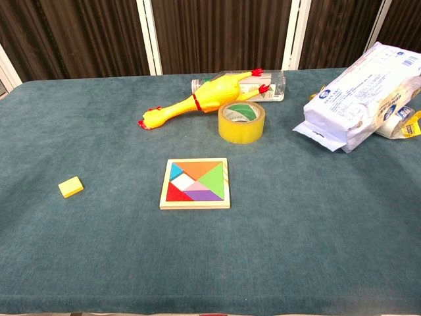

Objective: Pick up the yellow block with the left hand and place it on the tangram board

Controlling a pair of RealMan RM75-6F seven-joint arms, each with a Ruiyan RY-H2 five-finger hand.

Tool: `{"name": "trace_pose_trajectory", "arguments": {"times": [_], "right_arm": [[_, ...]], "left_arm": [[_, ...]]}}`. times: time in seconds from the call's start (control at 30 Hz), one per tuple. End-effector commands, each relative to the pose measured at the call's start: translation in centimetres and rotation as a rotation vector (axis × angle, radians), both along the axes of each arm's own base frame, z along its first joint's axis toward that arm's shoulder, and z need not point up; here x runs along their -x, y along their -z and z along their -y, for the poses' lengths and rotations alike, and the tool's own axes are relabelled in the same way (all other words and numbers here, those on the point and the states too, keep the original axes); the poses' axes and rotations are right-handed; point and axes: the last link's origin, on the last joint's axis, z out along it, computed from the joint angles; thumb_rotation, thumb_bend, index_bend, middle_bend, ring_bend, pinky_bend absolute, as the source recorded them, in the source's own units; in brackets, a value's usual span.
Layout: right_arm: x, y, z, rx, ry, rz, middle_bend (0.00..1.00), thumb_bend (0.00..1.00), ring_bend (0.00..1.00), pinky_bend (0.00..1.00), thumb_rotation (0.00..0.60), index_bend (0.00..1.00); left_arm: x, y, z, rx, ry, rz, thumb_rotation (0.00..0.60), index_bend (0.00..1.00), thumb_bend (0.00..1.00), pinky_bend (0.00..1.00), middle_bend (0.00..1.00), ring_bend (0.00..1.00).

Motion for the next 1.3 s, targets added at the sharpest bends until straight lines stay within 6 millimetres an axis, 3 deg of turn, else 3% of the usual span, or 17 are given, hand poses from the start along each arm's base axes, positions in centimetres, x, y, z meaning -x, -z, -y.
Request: {"name": "trace_pose_trajectory", "arguments": {"times": [0.03,0.23,0.3,0.4,0.43,0.47,0.57,0.8,1.03,1.3], "right_arm": [[0.0,-0.1,-0.1,0.001,0.001,0.004,0.00,0.16,0.00,0.00,0.600,0.00],[0.1,-0.5,-0.3,0.002,-0.004,0.016,0.00,0.16,0.00,0.00,0.600,0.00],[0.2,-0.6,-0.4,0.000,-0.005,0.011,0.00,0.16,0.00,0.00,0.600,0.00],[0.2,-0.6,-0.4,-0.010,-0.003,0.016,0.00,0.16,0.00,0.00,0.600,0.00],[0.2,-0.6,-0.4,-0.013,-0.003,0.015,0.00,0.16,0.00,0.00,0.600,0.00],[0.2,-0.5,-0.4,-0.014,-0.003,0.014,0.00,0.16,0.00,0.00,0.600,0.00],[0.2,-0.4,-0.4,-0.019,-0.002,0.008,0.00,0.16,0.00,0.00,0.600,0.00],[0.2,-0.1,-0.4,-0.044,0.000,0.003,0.00,0.16,0.00,0.00,0.600,0.00],[0.2,0.2,-0.4,-0.055,-0.001,0.007,0.00,0.16,0.00,0.00,0.600,0.00],[0.1,0.1,-0.4,-0.060,-0.003,0.015,0.00,0.16,0.00,0.00,0.600,0.00]], "left_arm": [[-0.1,0.4,0.0,0.013,0.007,-0.009,0.600,0.00,0.42,0.11,0.00,0.00],[-0.6,1.8,-0.5,0.071,0.034,-0.009,0.600,0.00,0.42,0.11,0.00,0.00],[-1.0,2.4,-1.1,0.076,0.066,0.017,0.600,0.01,0.41,0.16,0.04,0.03],[-2.1,3.7,-2.9,0.067,0.190,0.007,0.600,0.11,0.41,0.54,0.36,0.37],[-2.5,4.3,-3.6,0.076,0.231,0.005,0.600,0.16,0.41,0.73,0.54,0.57],[-2.9,4.8,-4.2,0.090,0.258,0.000,0.600,0.20,0.41,0.85,0.70,0.73],[-4.2,6.4,-6.3,0.170,0.321,-0.014,0.600,0.27,0.41,1.00,0.97,0.98],[-5.7,9.1,-11.0,0.320,0.356,-0.111,0.600,0.30,0.41,1.00,1.00,1.00],[-5.6,10.8,-13.3,0.363,0.362,-0.198,0.600,0.22,0.39,1.00,1.00,1.00],[-4.7,11.7,-14.8,0.359,0.334,-0.265,0.600,0.22,0.38,1.00,1.00,1.00]]}}
